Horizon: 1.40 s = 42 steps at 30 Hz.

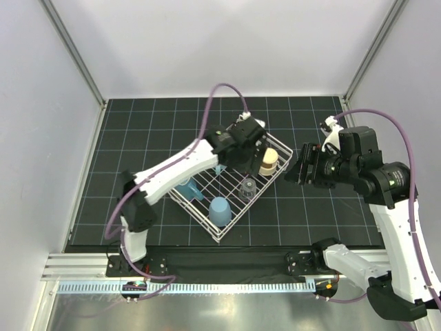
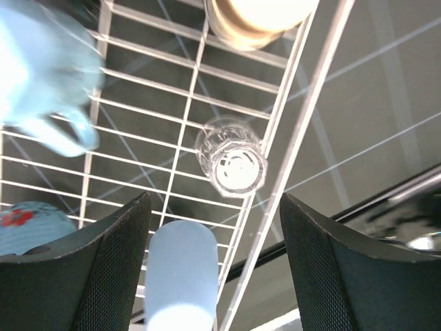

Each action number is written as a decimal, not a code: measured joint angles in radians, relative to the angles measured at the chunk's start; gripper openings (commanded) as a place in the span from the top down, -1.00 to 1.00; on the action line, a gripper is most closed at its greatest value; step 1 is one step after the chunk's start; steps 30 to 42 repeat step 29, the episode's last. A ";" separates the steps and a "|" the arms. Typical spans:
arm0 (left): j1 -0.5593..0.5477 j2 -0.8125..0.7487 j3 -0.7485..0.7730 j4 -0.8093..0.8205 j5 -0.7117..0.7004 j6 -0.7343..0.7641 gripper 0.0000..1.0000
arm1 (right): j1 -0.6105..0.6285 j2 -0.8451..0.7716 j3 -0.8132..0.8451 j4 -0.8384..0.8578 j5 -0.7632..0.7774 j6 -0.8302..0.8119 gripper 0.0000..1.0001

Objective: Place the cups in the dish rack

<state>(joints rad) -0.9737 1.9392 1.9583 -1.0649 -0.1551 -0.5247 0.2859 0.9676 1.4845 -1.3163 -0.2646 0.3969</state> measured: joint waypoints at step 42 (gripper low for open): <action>0.485 -1.197 -1.095 0.578 0.584 -0.299 -0.73 | 0.000 -0.309 -0.464 0.346 0.068 0.242 -0.99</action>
